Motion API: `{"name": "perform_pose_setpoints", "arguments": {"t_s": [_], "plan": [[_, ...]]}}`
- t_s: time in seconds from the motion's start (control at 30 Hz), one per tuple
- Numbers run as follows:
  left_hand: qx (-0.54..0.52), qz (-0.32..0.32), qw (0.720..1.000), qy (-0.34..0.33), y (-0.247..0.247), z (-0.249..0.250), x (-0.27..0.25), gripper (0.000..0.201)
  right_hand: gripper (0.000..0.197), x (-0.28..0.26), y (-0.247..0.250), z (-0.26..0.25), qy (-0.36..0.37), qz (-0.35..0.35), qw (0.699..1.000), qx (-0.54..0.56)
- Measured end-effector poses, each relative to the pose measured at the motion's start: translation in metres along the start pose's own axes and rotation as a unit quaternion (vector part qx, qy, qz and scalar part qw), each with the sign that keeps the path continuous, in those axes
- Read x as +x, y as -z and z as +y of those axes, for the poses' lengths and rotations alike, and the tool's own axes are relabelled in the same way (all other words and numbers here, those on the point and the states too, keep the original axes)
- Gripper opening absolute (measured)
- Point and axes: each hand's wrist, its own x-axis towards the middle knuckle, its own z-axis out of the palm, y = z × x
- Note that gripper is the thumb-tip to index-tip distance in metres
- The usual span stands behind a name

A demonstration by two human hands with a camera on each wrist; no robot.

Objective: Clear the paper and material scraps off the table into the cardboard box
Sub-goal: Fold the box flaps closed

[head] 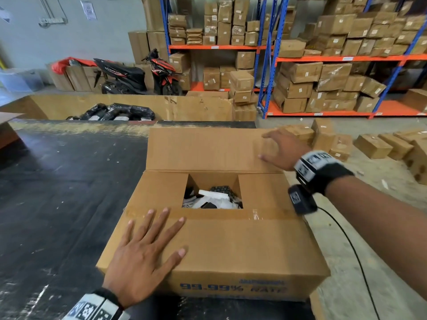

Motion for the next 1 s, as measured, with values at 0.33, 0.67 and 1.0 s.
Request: {"name": "perform_pose_setpoints", "arguments": {"t_s": [0.33, 0.67, 1.0], "plan": [[-0.029, 0.018, 0.999, -0.002, -0.001, -0.002, -0.001, 0.063, 0.080, 0.059, 0.016, 0.002, -0.044, -0.002, 0.991, -0.123], [-0.161, 0.135, 0.973, 0.096, 0.017, -0.053, 0.003, 0.105, 0.077, -0.141, -0.001, 0.027, 0.019, -0.094, 0.993, 0.067], [-0.175, -0.035, 0.982, 0.055, 0.008, -0.077, 0.017, 0.074, 0.100, -0.198, -0.061, 0.004, -0.026, -0.167, 0.978, 0.121]]}}
